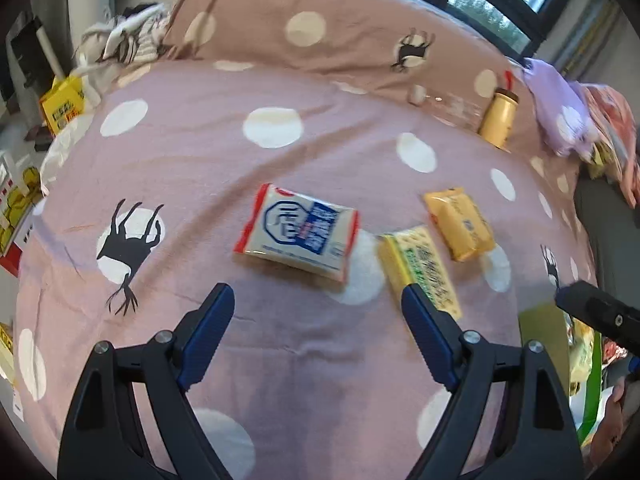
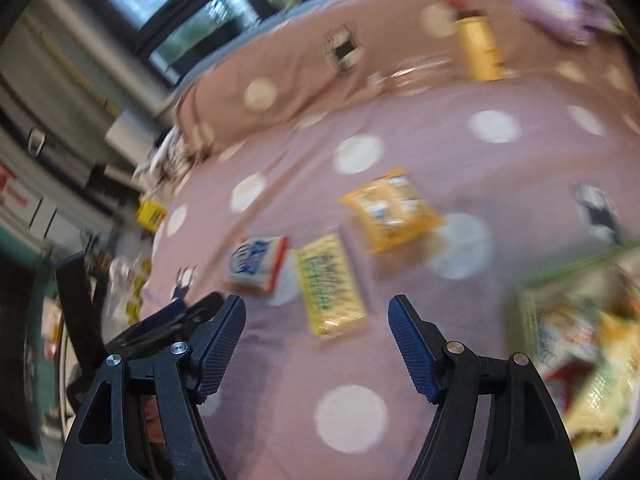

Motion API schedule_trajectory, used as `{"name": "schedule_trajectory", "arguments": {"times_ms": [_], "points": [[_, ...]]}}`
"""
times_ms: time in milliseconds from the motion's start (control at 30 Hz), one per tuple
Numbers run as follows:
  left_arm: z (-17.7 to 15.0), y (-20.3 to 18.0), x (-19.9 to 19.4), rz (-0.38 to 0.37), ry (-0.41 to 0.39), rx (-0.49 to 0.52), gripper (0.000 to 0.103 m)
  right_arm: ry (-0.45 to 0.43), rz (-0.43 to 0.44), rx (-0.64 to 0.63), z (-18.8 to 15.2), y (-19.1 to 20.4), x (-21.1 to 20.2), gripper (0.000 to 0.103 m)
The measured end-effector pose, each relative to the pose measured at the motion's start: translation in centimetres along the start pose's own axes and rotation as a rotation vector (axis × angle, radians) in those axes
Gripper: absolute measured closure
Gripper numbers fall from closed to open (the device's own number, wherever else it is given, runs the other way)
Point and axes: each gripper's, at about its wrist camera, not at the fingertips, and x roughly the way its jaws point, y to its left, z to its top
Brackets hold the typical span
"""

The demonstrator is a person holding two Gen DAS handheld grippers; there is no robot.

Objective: Organize snacks
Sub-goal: 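Move the right tool toward the white-and-red packet, then grasp the white-and-red packet with the right tool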

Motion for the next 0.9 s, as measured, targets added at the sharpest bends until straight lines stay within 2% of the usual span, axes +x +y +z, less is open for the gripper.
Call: {"name": "schedule_trajectory", "arguments": {"times_ms": [233, 333, 367, 433, 533, 567, 633, 700, 733, 900], "points": [[1.1, 3.3, 2.9, 0.014, 0.036, -0.083, 0.017, 0.167, 0.054, -0.127, 4.5, 5.2, 9.2, 0.029], [1.3, 4.3, 3.9, -0.009, 0.063, -0.154, 0.02, 0.19, 0.068, -0.188, 6.1, 6.6, 12.6, 0.029], [1.4, 4.4, 4.2, -0.033, 0.068, -0.166, 0.022, 0.2, 0.082, -0.205, 6.5, 6.9, 13.8, 0.029], [1.5, 4.2, 4.7, -0.041, 0.084, -0.163, 0.033, 0.236, 0.1, -0.224, 6.8, 7.2, 15.9, 0.029], [1.4, 4.2, 5.5, -0.043, 0.09, -0.178, 0.038, 0.298, 0.099, -0.241, 6.8, 7.3, 18.8, 0.029], [1.4, 4.2, 5.6, -0.041, 0.08, -0.184, 0.039, 0.311, 0.095, -0.24, 6.7, 7.1, 19.3, 0.029], [1.5, 4.2, 5.5, -0.047, 0.062, -0.191, 0.051, 0.305, 0.095, -0.257, 6.0, 7.1, 19.8, 0.029], [1.7, 4.2, 5.7, -0.056, 0.06, -0.176, 0.058, 0.283, 0.114, -0.309, 5.3, 7.5, 19.4, 0.03], [1.7, 4.1, 5.8, -0.044, 0.058, -0.163, 0.064, 0.299, 0.131, -0.328, 4.8, 7.7, 19.3, 0.032], [1.2, 3.9, 5.4, -0.006, 0.039, -0.125, 0.068, 0.3, 0.08, -0.358, 3.5, 8.2, 18.7, 0.043]]}}
